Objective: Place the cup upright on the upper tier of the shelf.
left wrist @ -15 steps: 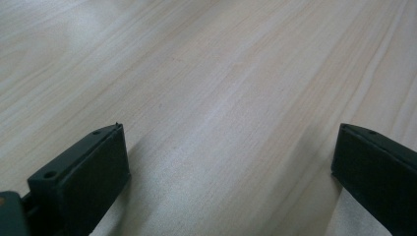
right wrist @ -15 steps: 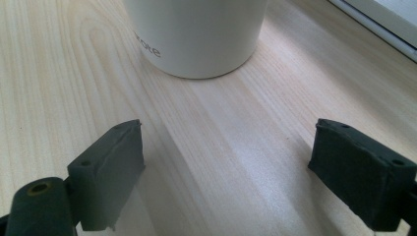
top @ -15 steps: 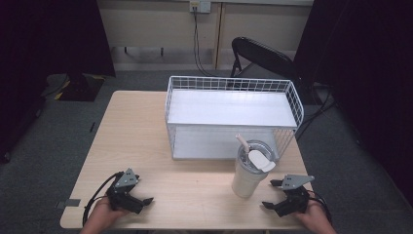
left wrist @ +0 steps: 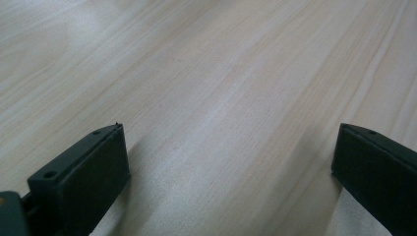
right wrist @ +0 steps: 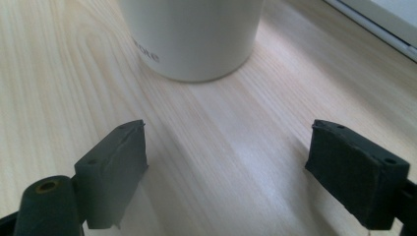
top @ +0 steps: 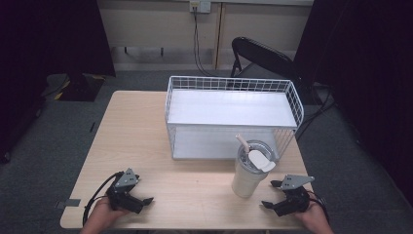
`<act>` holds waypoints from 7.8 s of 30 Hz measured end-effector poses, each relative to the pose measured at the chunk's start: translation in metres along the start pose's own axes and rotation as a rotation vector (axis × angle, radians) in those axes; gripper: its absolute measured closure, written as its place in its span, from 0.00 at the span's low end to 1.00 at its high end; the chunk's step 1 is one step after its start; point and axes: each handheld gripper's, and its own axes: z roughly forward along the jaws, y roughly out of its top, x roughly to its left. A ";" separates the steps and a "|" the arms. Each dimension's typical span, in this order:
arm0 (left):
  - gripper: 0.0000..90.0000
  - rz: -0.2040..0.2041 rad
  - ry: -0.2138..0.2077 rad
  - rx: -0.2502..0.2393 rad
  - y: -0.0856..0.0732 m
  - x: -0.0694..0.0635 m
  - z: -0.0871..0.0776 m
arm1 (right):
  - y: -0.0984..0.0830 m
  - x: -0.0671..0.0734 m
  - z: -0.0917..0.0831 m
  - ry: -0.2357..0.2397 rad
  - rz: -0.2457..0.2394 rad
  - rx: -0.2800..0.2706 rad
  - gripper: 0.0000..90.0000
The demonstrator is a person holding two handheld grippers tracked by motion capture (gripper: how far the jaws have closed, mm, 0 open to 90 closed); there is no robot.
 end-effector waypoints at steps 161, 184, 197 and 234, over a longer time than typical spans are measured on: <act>0.00 0.000 0.000 0.000 0.000 0.000 0.000 | 0.186 -0.008 -0.047 0.158 -0.014 -0.450 0.11; 0.00 0.000 0.000 0.000 0.000 0.000 0.000 | 0.219 -0.016 -0.063 0.168 -0.004 -0.446 0.11; 0.00 0.000 -0.001 0.000 0.000 0.000 0.000 | 0.243 -0.020 -0.074 0.162 -0.003 -0.440 0.11; 0.00 -0.004 -0.001 -0.003 0.000 0.000 0.000 | 0.288 -0.035 -0.091 0.116 0.010 -0.440 0.11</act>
